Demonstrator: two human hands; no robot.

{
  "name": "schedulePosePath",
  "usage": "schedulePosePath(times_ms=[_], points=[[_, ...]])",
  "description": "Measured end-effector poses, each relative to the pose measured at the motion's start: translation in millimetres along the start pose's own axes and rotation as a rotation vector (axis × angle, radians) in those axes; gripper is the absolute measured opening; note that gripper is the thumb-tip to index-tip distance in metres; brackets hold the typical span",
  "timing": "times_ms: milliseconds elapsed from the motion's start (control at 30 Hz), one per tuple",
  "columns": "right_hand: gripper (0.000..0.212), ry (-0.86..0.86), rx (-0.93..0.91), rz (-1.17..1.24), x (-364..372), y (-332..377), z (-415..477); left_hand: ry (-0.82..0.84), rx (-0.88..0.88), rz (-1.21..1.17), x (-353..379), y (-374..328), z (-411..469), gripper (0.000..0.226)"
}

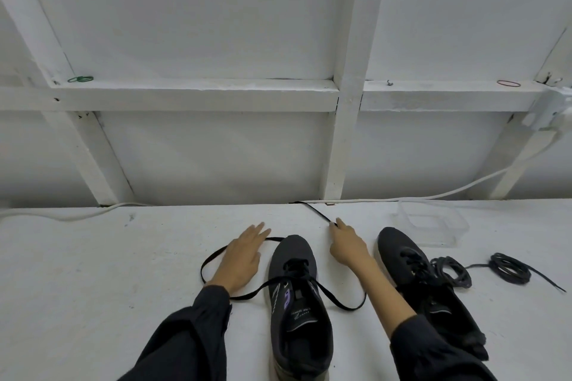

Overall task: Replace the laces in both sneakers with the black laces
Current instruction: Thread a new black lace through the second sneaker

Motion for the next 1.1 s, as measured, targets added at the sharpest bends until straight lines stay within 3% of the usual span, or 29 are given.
schedulePosePath(times_ms=[100,200,333,400,533,600,667,800,867,967,1033,1100], points=[[0.018,-0.090,-0.002,-0.048,-1.1,-5.4,1.6,0.129,0.014,0.055,9.4,6.8,7.4,0.052],[0.017,-0.083,0.045,-0.011,-9.7,-16.3,-1.4,-0.043,-0.048,0.070,0.2,20.1,1.5,0.040],[0.017,0.281,0.066,-0.057,-17.0,-26.7,-13.3,-0.274,-0.190,0.151,-18.1,35.7,-14.2,0.018],[0.013,0.377,0.113,-0.018,-21.0,-30.6,-16.2,-0.322,-0.262,0.172,-20.6,41.7,-19.0,0.021],[0.012,0.047,0.152,0.036,-37.3,-28.7,6.5,-0.349,-0.138,0.105,-16.9,34.9,-15.9,0.015],[0.010,-0.028,0.142,0.023,-29.4,-25.5,15.2,-0.233,-0.029,0.078,-7.4,23.8,-8.2,0.031],[0.023,-0.074,0.137,-0.038,-14.0,-25.4,22.4,-0.127,0.041,0.043,1.6,10.6,-1.2,0.041],[0.016,-0.208,0.082,-0.098,-3.6,-22.8,19.1,-0.098,0.012,0.092,7.9,-0.8,7.7,0.031],[0.015,-0.233,0.058,0.010,-3.9,-26.8,18.2,-0.127,-0.033,0.116,5.1,-1.8,9.4,0.022],[0.013,-0.164,-0.001,0.533,-11.9,-26.5,6.2,-0.152,-0.086,0.062,4.6,-0.1,8.4,0.013],[0.014,-0.093,-0.076,0.878,-21.9,-16.9,-16.4,-0.212,-0.154,-0.175,-0.2,3.3,2.3,0.007],[0.014,0.023,-0.183,1.037,-28.7,-6.1,-43.4,-0.247,-0.206,-0.459,-6.3,4.0,-6.9,0.015]])
Point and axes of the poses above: each hand's wrist, its own z-axis towards the middle knuckle, its own x-axis out of the palm, y = z × x, the point moved 6 cm from there along z, towards the middle knuckle, and after that the axes turned 2 degrees about -z, right-handed, at the moved point
